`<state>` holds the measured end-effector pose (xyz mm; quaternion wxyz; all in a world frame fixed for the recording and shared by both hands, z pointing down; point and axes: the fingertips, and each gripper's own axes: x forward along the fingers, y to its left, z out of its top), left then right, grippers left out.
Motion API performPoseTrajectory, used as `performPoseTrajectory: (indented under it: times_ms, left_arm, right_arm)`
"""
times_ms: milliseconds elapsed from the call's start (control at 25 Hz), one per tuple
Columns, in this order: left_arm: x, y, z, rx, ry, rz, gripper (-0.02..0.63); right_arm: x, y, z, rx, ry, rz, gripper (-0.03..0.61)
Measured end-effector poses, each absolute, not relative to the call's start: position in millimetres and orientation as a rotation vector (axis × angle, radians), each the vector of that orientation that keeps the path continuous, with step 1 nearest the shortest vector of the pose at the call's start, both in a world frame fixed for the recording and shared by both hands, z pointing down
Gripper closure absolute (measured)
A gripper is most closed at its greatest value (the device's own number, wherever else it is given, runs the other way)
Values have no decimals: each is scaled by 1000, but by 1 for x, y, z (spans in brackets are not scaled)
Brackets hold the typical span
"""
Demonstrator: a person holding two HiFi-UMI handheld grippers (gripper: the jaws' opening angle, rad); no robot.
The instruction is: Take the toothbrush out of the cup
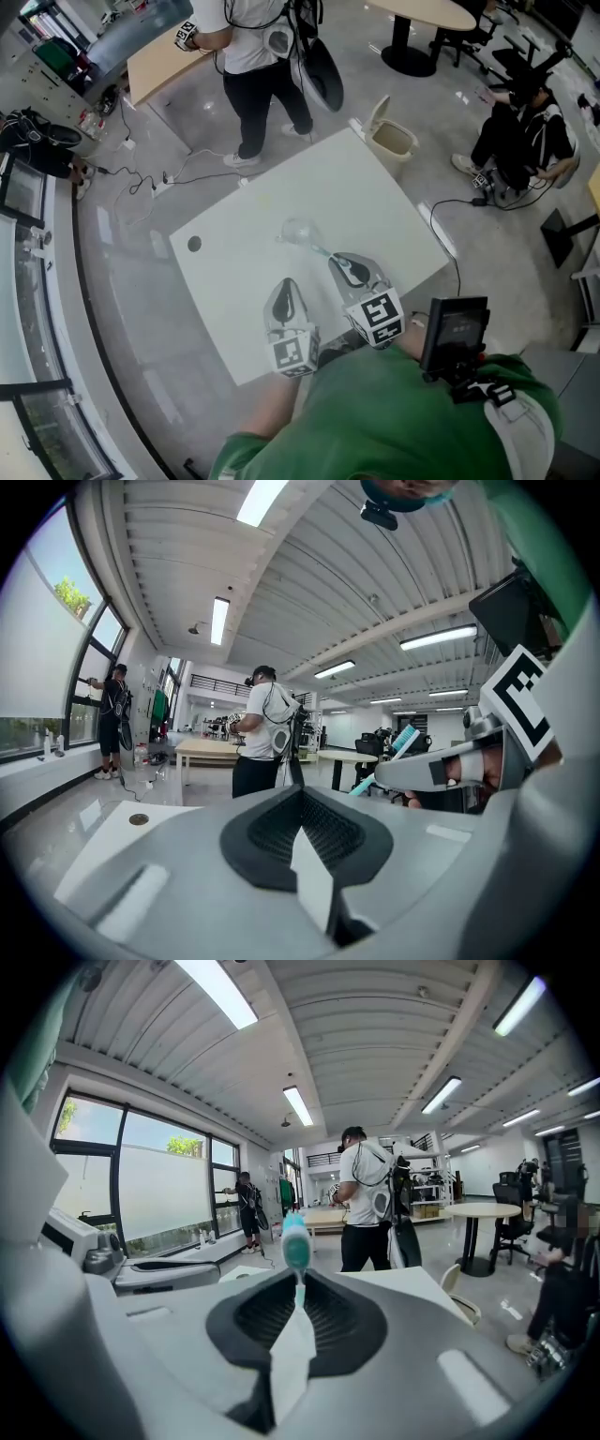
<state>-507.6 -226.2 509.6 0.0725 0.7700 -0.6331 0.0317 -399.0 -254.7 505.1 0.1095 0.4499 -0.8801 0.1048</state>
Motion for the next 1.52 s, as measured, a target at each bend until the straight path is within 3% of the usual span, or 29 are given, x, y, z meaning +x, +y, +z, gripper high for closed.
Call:
performPoseTrajectory:
  times_ms: [1520]
  left_arm:
    - [-475,-177,473,2282,-2053,70,607]
  right_arm:
    - [-350,-206,478,1259,-2698,271,545]
